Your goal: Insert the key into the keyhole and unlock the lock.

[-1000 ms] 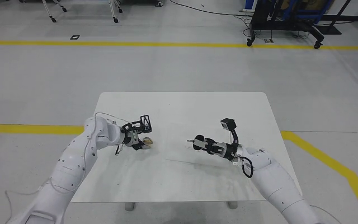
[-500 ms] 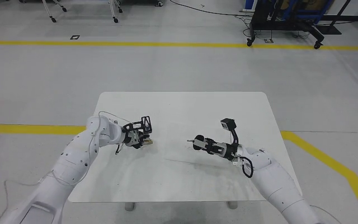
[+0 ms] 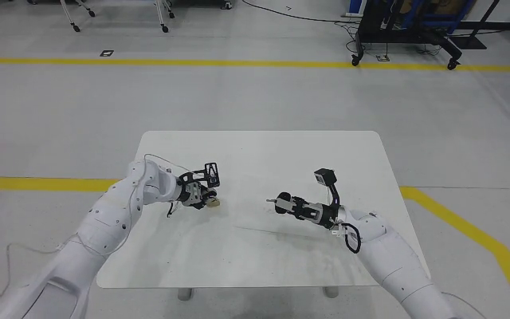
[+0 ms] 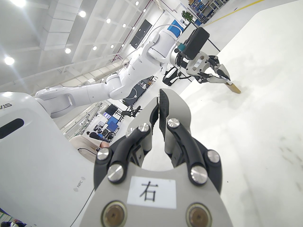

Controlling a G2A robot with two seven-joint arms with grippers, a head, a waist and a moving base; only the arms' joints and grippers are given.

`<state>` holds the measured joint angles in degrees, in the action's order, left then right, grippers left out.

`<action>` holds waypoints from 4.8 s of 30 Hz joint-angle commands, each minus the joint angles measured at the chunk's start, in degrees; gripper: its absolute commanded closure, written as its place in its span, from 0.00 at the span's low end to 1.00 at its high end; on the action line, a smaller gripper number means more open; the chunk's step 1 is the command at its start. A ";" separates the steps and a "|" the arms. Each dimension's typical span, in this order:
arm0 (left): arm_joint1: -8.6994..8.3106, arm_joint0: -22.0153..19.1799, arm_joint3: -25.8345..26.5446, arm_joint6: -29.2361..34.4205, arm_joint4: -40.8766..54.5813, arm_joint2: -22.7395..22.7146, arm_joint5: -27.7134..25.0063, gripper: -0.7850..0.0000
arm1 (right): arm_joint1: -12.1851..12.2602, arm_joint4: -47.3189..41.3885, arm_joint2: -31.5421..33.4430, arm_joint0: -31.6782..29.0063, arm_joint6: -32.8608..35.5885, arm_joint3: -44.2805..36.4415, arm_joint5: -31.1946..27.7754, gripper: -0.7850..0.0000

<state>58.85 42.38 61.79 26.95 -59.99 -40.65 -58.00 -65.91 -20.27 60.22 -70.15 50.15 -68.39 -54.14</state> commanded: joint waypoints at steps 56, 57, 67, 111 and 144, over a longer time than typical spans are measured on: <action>11.04 0.01 -18.20 41.86 121.04 5.84 22.51 1.00 | -6.85 -35.42 -9.24 10.01 -0.42 13.44 3.38 1.00; 11.24 -0.01 -18.73 42.04 120.91 5.67 22.69 1.00 | -7.09 -36.27 -9.36 10.35 0.30 13.92 3.10 1.00; 12.43 0.89 -17.21 43.24 114.86 2.64 23.88 1.00 | -9.71 -39.14 -10.12 13.05 1.85 20.13 1.86 1.00; 14.58 2.54 -18.95 32.76 108.02 -2.70 37.95 1.00 | -6.42 -14.57 0.04 5.17 -0.01 7.02 3.25 1.00; 16.28 0.35 -17.37 32.58 103.60 -0.83 63.94 1.00 | -0.97 48.76 15.74 -5.21 -9.67 -20.10 4.52 1.00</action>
<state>75.23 42.65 44.08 58.62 43.07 -41.24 2.64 -67.09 21.68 75.21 -75.55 44.27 -88.15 -46.31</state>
